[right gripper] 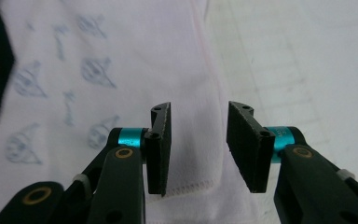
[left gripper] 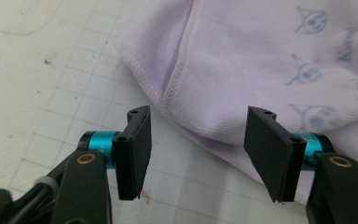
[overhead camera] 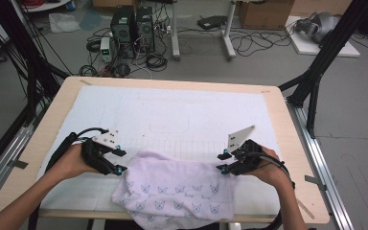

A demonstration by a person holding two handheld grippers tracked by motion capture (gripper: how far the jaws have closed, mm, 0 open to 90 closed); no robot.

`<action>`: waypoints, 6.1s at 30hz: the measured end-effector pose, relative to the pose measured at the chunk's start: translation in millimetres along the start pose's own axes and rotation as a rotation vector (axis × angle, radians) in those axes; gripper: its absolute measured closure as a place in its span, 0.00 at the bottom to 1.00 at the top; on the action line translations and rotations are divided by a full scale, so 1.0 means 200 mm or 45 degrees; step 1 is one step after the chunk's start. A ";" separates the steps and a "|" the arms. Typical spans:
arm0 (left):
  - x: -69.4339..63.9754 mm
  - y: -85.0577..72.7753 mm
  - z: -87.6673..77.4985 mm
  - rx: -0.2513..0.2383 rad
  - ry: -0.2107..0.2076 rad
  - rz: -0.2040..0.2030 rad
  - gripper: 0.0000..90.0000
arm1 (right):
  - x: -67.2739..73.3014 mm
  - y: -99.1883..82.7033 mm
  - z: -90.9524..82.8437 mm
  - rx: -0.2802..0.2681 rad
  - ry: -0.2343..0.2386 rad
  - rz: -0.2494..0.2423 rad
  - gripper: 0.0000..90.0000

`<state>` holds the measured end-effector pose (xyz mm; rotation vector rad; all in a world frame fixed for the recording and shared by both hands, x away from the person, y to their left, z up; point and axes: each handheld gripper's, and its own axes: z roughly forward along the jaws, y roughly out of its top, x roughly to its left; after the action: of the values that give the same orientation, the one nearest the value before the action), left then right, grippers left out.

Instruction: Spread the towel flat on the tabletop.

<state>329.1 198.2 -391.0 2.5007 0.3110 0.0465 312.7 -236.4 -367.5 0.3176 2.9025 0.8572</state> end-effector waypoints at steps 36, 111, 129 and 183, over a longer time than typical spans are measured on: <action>0.41 0.31 -0.37 -0.305 0.607 -0.084 0.43 | -0.36 0.25 -0.25 -0.384 -0.823 0.275 0.64; 0.34 0.32 0.03 0.119 0.075 0.184 0.50 | -0.44 0.16 0.05 0.210 -0.149 -0.050 0.63; 0.24 0.35 0.30 0.265 0.109 0.230 0.61 | -0.31 0.08 0.26 0.537 -0.037 -0.176 0.73; 0.68 0.44 -0.24 0.089 0.497 -0.066 0.70 | -0.57 0.37 -0.14 -0.181 -0.526 0.121 0.94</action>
<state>474.4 187.8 -306.7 2.5392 0.5441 0.5144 431.8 -216.0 -300.6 0.5496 2.4508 0.8834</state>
